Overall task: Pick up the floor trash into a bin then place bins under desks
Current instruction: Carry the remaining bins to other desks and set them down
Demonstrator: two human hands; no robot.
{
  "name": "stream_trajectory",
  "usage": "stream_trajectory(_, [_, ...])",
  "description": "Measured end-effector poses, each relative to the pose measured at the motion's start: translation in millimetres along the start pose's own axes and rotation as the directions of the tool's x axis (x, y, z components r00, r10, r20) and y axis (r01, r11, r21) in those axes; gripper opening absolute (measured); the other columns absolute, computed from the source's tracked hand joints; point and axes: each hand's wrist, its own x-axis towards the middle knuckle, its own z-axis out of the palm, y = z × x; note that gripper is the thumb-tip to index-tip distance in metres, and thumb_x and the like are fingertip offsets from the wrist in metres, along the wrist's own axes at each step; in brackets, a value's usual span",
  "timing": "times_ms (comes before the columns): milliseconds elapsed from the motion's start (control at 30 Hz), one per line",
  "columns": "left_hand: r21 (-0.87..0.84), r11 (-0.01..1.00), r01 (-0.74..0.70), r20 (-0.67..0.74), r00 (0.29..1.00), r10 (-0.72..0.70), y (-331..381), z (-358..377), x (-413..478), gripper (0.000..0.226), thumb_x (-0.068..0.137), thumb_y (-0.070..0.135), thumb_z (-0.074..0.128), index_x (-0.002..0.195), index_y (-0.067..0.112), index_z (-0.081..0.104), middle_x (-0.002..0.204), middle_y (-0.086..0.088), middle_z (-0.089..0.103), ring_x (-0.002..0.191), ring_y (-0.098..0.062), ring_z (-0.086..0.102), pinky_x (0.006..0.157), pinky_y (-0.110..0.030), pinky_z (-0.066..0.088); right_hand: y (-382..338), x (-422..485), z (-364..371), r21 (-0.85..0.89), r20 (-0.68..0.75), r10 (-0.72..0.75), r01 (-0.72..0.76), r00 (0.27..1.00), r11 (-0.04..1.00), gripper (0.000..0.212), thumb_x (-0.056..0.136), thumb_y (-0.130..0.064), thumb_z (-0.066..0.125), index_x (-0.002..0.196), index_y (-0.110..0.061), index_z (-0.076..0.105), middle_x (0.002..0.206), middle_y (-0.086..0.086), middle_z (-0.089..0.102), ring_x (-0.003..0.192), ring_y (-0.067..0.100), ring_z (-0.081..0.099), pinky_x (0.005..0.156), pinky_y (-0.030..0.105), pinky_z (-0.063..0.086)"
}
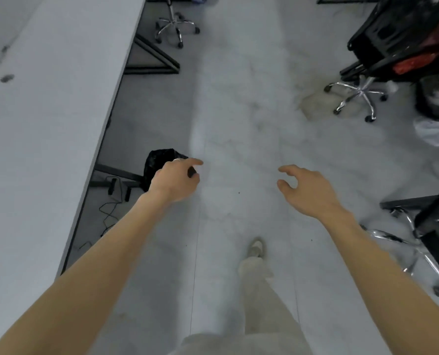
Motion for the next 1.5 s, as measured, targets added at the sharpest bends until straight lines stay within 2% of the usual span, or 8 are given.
stream_trajectory(100, [0.019,0.997,0.076,0.012,0.997,-0.076,20.7,-28.6,93.4,0.044,0.095,0.029,0.047,0.136,0.041,0.052,0.13,-0.001,0.06,0.098,-0.024,0.061,0.078,-0.032,0.049,9.5,98.8,-41.5,0.019,0.028,0.004,-0.005,1.0,1.0,0.042,0.097,-0.043,0.05,0.139,-0.035,0.05,0.134,-0.001,0.06,0.122,0.024,0.054,0.092,0.033,0.045])
stream_trajectory(200, [0.024,0.991,0.129,0.024,0.991,-0.129,36.0,-62.3,174.1,0.044,0.095,0.029,0.048,0.138,0.041,0.051,0.134,-0.005,0.058,0.103,-0.026,0.062,0.091,-0.039,0.051,8.8,186.9,-86.7,-0.017,0.025,-0.004,0.005,1.0,1.0,0.043,0.097,-0.045,0.049,0.139,-0.036,0.05,0.128,-0.001,0.062,0.119,0.025,0.054,0.089,0.034,0.045])
stream_trajectory(433, [0.008,0.993,0.119,-0.022,0.993,-0.118,69.6,-154.1,376.0,0.046,0.096,0.03,0.048,0.142,0.039,0.047,0.141,-0.008,0.052,0.058,-0.015,0.057,0.077,-0.04,0.057,-23.5,408.7,-182.4,-0.057,-0.012,-0.042,0.041,0.999,0.998,0.042,0.097,-0.044,0.049,0.137,-0.035,0.051,0.128,0.001,0.063,0.121,0.027,0.053,0.094,0.037,0.046])
stream_trajectory(500, [0.012,0.994,0.108,-0.045,0.993,-0.107,70.1,-177.0,448.9,0.05,0.096,0.031,0.048,0.144,0.041,0.044,0.14,-0.008,0.053,0.075,-0.021,0.063,0.076,-0.039,0.055,-37.4,483.5,-198.4,-0.059,-0.045,-0.053,0.05,0.998,0.997,0.042,0.096,-0.043,0.05,0.136,-0.034,0.053,0.126,0.002,0.064,0.121,0.028,0.053,0.095,0.038,0.048])
stream_trajectory(567, [0.046,0.994,0.101,-0.055,0.994,-0.098,72.7,-194.5,505.2,0.053,0.095,0.032,0.047,0.147,0.043,0.04,0.14,-0.009,0.053,0.107,-0.028,0.06,0.09,-0.044,0.051,-46.4,537.6,-209.7,-0.069,-0.07,-0.059,0.054,0.996,0.996,0.041,0.095,-0.044,0.05,0.135,-0.035,0.054,0.126,0.001,0.064,0.121,0.028,0.054,0.095,0.04,0.049])
stream_trajectory(733, [0.144,0.988,0.065,-0.023,0.998,-0.062,95.4,-264.6,668.3,0.056,0.097,0.03,0.044,0.151,0.039,0.034,0.145,-0.006,0.049,0.134,-0.03,0.042,0.105,-0.048,0.037,-81.1,690.1,-259.6,-0.074,-0.067,-0.047,0.042,0.997,0.996,0.04,0.095,-0.043,0.051,0.134,-0.037,0.054,0.126,-0.002,0.065,0.122,0.027,0.052,0.092,0.041,0.051])
stream_trajectory(1100, [0.258,0.965,-0.043,-0.09,0.994,0.068,172.2,-378.5,1020.6,0.053,0.096,0.035,0.047,0.148,0.039,0.039,0.153,0.005,0.043,0.139,-0.027,0.039,0.11,-0.046,0.032,-83.4,1017.5,-373.1,-0.104,-0.08,-0.009,0.0,0.997,0.995,0.043,0.099,-0.048,0.042,0.14,-0.039,0.049,0.143,-0.008,0.052,0.141,0.023,0.03,0.108,0.043,0.036])
stream_trajectory(1500, [0.171,0.981,0.095,-0.185,0.981,-0.063,225.0,-499.8,1362.0,0.055,0.093,0.042,0.047,0.147,0.043,0.037,0.162,0.002,0.028,0.145,-0.03,0.029,0.114,-0.056,0.027,-118.7,1415.7,-503.5,-0.165,-0.048,-0.133,0.123,0.99,0.979,0.047,0.098,-0.051,0.042,0.144,-0.042,0.044,0.157,-0.005,0.036,0.148,0.024,0.02,0.118,0.047,0.025])
